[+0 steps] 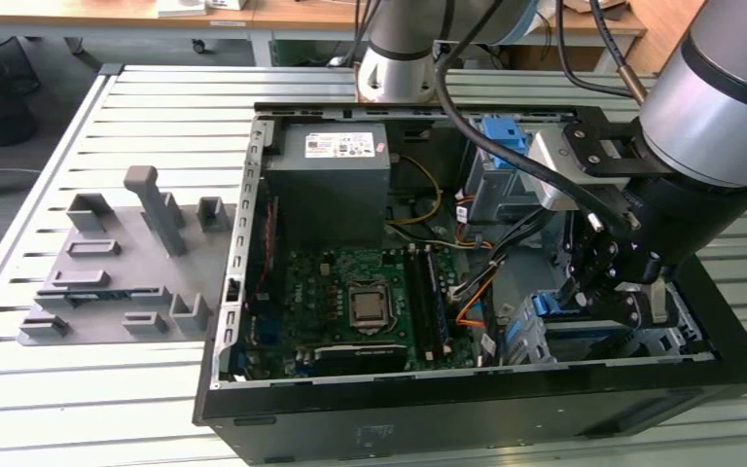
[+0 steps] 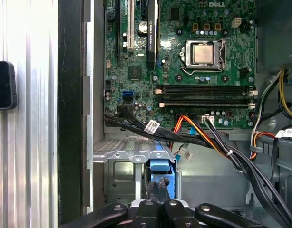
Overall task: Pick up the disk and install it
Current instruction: 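Insert the first disk wire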
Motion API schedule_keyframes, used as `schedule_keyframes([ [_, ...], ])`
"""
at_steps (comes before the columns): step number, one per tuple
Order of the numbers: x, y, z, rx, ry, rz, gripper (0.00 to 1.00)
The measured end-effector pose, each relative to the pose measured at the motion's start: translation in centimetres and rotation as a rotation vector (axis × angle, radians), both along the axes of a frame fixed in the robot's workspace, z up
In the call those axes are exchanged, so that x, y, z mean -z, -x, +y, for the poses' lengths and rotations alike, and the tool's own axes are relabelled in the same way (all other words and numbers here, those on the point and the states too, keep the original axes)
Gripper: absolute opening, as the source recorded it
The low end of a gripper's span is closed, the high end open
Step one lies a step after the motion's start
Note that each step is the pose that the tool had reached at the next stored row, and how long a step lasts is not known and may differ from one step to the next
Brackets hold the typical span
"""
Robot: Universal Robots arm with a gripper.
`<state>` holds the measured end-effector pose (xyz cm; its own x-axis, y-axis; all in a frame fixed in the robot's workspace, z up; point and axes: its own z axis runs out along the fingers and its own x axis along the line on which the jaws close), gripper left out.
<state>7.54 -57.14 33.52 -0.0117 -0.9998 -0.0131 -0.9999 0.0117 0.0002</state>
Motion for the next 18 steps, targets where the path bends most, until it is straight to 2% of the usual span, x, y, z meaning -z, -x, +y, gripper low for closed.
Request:
schedule_keyframes([
  [8,0.00,-0.03,0.00,0.000,0.0000,0.0000,0.11],
  [10,0.00,-0.27,-0.01,0.000,0.0000,0.0000,0.11],
  [18,0.01,-3.28,0.01,0.000,0.0000,0.0002,0.11],
])
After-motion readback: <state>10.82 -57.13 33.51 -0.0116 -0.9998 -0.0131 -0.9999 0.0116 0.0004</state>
